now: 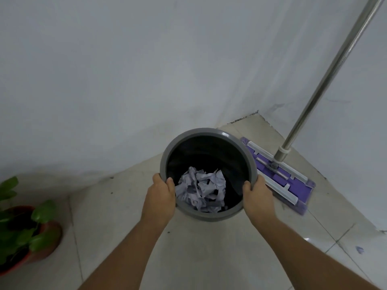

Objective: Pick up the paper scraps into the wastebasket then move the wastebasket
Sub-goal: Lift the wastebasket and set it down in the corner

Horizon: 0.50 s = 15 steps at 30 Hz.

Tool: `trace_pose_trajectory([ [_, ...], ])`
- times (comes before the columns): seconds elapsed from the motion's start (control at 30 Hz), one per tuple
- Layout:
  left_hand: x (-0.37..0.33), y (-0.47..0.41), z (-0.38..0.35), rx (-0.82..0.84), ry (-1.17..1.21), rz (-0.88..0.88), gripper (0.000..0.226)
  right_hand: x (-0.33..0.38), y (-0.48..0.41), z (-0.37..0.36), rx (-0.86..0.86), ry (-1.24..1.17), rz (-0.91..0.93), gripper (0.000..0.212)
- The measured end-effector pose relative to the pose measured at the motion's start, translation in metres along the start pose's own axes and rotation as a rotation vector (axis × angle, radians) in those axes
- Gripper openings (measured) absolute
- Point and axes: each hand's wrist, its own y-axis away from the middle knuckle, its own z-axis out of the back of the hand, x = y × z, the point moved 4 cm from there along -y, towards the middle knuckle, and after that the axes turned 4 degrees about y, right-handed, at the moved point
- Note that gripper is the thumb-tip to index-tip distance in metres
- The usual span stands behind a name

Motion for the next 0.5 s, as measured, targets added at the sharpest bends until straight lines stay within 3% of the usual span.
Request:
trace_pose_trajectory([
  [0.33, 0.008, 0.000, -0.002, 0.040, 0.031, 0.049, 0.043, -0.004, -0.001, -0.006, 0.042, -0.046, -0.026, 0.028],
  [0.5, 0.009, 0.000, 0.008, 0.205, 0.029, 0.218, 0.072, -0.001, -0.004, 0.005, 0.126, -0.082, -0.130, 0.054],
])
